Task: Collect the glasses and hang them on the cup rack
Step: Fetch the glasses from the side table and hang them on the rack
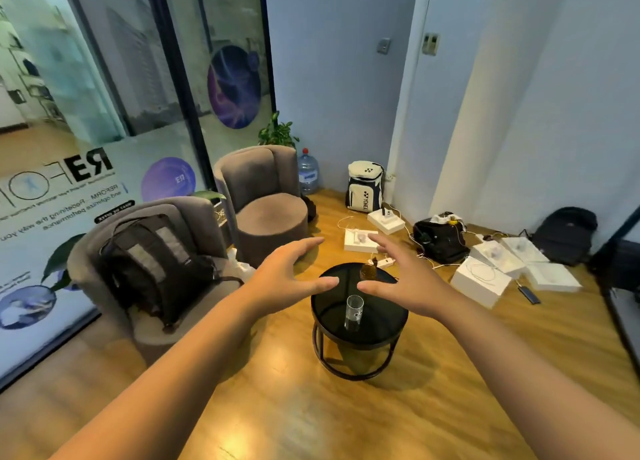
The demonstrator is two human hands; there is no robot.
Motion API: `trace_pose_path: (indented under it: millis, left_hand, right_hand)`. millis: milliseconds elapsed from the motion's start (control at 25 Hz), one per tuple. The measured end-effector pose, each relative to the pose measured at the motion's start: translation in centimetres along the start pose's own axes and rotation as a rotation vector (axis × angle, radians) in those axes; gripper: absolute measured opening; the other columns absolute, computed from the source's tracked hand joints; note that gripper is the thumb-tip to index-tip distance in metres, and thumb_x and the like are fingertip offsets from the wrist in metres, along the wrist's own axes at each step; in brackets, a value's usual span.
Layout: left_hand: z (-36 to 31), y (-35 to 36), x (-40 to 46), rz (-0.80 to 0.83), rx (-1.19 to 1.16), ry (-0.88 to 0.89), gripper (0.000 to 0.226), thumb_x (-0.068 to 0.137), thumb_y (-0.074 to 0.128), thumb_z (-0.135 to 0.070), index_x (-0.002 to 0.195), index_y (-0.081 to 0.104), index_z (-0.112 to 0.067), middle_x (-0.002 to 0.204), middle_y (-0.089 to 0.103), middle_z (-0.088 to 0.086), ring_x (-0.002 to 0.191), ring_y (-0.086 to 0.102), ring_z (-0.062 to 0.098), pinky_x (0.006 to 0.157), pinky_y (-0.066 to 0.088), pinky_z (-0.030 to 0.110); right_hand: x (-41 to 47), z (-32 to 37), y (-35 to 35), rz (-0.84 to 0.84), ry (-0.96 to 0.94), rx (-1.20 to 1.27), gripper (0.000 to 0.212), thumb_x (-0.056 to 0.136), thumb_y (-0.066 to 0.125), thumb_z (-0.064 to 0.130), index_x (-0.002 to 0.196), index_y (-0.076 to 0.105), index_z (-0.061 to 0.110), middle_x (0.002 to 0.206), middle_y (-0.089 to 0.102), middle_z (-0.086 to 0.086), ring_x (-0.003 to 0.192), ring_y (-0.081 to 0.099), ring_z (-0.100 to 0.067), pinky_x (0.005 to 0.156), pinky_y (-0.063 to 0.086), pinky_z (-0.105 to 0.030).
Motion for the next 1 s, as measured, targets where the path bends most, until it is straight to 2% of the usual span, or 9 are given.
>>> trace_pose_path:
  millis: [160,280,480,680,760,840,1000]
  left_hand:
    - [1.9,1.1,5.7,0.046,0.000,0.026,0.105,0.063,0.065,-0.094,0.154,0.038,-0.048,0.158,0.045,-0.020,0.140,0.040,-0.002,0.113,0.041,0.031]
    - [3.9,2.6,10.2,0.081,-0.001,0.013,0.102,0.066,0.066,-0.092,0.154,0.038,-0.049,0.157,0.045,-0.019,0.143,0.042,0.003,0.117,0.042,0.039]
    - [7.6,4.5,17.8,0.124,0.086,-0.044,0.104,0.066,0.075,-0.084,0.155,0.034,-0.050,0.159,0.040,-0.021,0.142,0.033,-0.001,0.119,0.038,0.040]
    - [10.4,6.5,24.7,0.168,0.068,-0.093,0.113,0.058,0.072,-0.092,0.155,0.031,-0.053,0.163,0.037,-0.018,0.149,0.033,0.008,0.120,0.037,0.045]
    - [10.9,7.8,27.1,0.204,0.038,-0.091,0.112,0.059,0.073,-0.092,0.155,0.031,-0.053,0.163,0.037,-0.019,0.150,0.033,0.008,0.121,0.036,0.046]
    - [11.5,8.7,29.9,0.215,0.015,-0.082,0.109,0.061,0.070,-0.093,0.155,0.033,-0.051,0.161,0.040,-0.020,0.147,0.035,0.006,0.119,0.037,0.043]
    - [13.0,10.9,35.4,0.238,0.032,-0.056,0.098,0.070,0.065,-0.090,0.154,0.038,-0.048,0.151,0.043,-0.027,0.134,0.037,-0.006,0.105,0.034,0.023]
  right_hand:
    - [4.9,-2.9,0.1,-0.001,0.031,-0.002,0.106,0.069,0.083,0.073,0.155,0.023,0.062,0.169,0.034,0.009,0.153,0.035,-0.023,0.105,0.040,-0.037]
    - [9.4,-6.0,0.6,0.027,0.036,-0.026,0.110,0.067,0.084,0.074,0.156,0.021,0.062,0.171,0.030,0.011,0.154,0.032,-0.021,0.106,0.039,-0.036]
    - [17.1,-12.3,1.1,0.144,0.071,-0.044,0.116,0.065,0.086,0.073,0.159,0.019,0.058,0.171,0.027,0.010,0.156,0.029,-0.021,0.118,0.039,-0.046]
    - [23.2,-17.2,0.3,0.181,0.117,-0.041,0.117,0.066,0.087,0.070,0.160,0.019,0.057,0.173,0.024,0.009,0.157,0.026,-0.022,0.120,0.039,-0.052]
    - [24.6,-18.7,0.3,0.189,0.120,-0.029,0.116,0.068,0.088,0.067,0.160,0.019,0.056,0.172,0.025,0.009,0.157,0.027,-0.022,0.119,0.039,-0.050]
    - [26.4,-20.2,-0.4,0.166,0.131,-0.016,0.113,0.070,0.088,0.066,0.160,0.020,0.056,0.171,0.028,0.008,0.156,0.029,-0.022,0.119,0.040,-0.048]
    - [29.1,-23.6,-1.2,0.098,0.197,0.017,0.107,0.073,0.085,0.066,0.160,0.025,0.052,0.170,0.031,0.008,0.153,0.034,-0.021,0.117,0.043,-0.049]
Point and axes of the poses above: each hand's wrist, its own x-axis towards the middle knuckle, its own y-axis out of the palm, z = x × y, the point moved 9 cm from there along x, towards the middle knuckle
